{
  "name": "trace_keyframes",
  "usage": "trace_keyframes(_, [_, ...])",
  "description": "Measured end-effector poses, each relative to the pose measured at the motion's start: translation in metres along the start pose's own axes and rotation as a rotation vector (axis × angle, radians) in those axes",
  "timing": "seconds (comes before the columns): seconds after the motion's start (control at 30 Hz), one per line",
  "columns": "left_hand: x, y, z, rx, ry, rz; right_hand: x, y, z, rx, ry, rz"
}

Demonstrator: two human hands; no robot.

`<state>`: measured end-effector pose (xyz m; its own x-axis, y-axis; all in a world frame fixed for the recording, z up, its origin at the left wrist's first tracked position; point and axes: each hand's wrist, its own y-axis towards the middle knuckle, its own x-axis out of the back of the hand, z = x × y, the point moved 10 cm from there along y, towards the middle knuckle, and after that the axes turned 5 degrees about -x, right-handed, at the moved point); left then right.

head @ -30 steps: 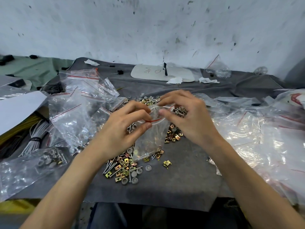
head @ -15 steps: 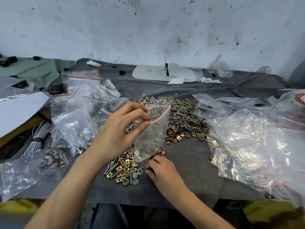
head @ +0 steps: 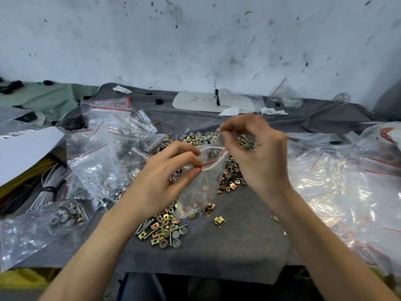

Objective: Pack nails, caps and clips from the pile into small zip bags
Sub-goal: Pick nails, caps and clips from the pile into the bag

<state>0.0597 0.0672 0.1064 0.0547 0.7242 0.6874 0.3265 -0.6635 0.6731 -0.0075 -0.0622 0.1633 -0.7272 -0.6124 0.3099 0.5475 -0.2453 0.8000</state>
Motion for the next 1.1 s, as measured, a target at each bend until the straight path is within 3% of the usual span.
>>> trace_keyframes(0.13, [0.001, 0.0, 0.0, 0.008, -0.005, 0.009, -0.021, -0.003, -0.012, -0.018, -0.082, 0.122])
trace_keyframes(0.3, [0.003, -0.002, 0.003, 0.035, -0.004, 0.01, 0.01, -0.02, -0.017, -0.016, -0.022, -0.187])
trace_keyframes(0.37, [0.003, -0.002, 0.006, 0.052, 0.009, -0.003, 0.003, -0.045, -0.015, 0.006, 0.031, -0.208])
trace_keyframes(0.43, [0.005, -0.001, 0.007, 0.062, 0.023, -0.043, -0.031, -0.078, -0.016, 0.004, 0.035, -0.009])
trace_keyframes(0.53, [0.01, 0.001, 0.009, 0.066, 0.052, -0.111, -0.106, -0.143, -0.045, -0.145, -0.081, 0.492])
trace_keyframes(0.63, [0.014, 0.003, 0.008, 0.06, 0.064, -0.152, -0.139, -0.182, -0.068, -0.224, -0.152, 0.669])
trace_keyframes(0.9, [0.012, 0.003, 0.006, 0.036, 0.054, -0.149, -0.129, -0.165, -0.053, -0.089, -0.215, 0.528])
trace_keyframes(0.97, [0.012, 0.002, 0.005, 0.031, 0.038, -0.142, -0.108, -0.148, -0.044, -0.052, -0.148, 0.403])
trace_keyframes(1.1, [0.008, 0.003, 0.003, 0.018, 0.014, -0.112, -0.033, -0.078, -0.013, 0.002, 0.008, -0.005])
